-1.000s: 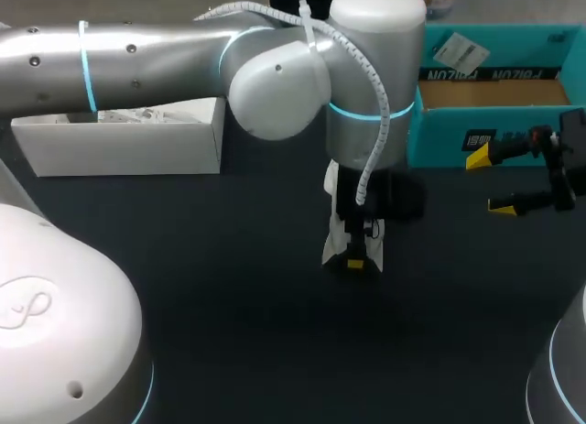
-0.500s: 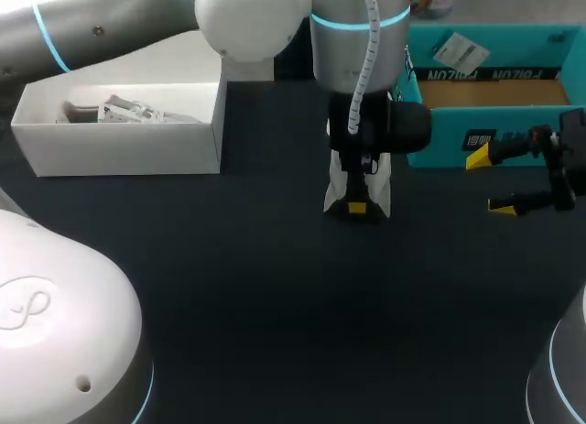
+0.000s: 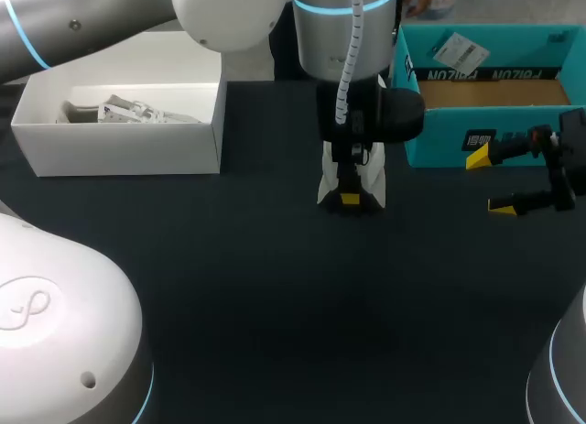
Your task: Take the shoe out of the shoebox, open the shoe tongue, remove and reinsert the insole, then place the shoe into the shoebox
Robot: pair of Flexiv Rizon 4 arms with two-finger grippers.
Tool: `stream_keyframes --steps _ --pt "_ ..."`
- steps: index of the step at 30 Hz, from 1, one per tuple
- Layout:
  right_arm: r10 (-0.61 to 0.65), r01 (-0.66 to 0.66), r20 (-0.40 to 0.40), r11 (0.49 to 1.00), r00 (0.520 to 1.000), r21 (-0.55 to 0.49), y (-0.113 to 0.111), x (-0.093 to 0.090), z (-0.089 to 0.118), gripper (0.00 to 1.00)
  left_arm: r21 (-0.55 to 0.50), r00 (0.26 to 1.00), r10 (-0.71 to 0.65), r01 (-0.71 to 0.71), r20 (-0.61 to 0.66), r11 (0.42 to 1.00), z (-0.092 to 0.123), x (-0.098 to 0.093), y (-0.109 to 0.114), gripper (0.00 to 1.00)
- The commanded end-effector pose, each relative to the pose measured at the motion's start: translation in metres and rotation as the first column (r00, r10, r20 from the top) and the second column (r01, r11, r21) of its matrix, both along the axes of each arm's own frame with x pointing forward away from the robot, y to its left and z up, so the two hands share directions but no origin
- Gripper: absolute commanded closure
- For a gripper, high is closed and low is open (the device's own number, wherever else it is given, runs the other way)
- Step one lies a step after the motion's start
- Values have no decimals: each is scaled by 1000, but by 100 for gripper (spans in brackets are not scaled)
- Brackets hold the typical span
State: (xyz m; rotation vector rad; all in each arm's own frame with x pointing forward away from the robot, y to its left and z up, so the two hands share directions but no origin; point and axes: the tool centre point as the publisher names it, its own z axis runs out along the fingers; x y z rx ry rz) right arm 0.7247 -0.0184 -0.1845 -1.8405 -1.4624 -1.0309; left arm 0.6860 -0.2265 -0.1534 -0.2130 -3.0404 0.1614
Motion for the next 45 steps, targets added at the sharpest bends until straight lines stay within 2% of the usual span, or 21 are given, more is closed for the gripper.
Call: stream_keyframes --steps 1,9,17,31,45 --pt "-3 3 0 1000 1000 -3 1 -1 0 0 -5 1000 8 -8 4 1000 5 8 9 100" --pt "-3 3 0 1000 1000 -3 1 -1 0 0 5 1000 1 0 -11 1000 27 56 51 100" --pt "-3 3 0 1000 1000 -3 1 -1 0 0 34 1000 28 -28 10 999 33 110 99 100" --pt "-3 3 0 1000 1000 -3 1 -1 0 0 87 997 73 -74 21 993 30 196 182 100" --pt "-3 3 0 1000 1000 -3 1 -1 0 0 146 997 72 -66 -38 987 13 291 282 100"
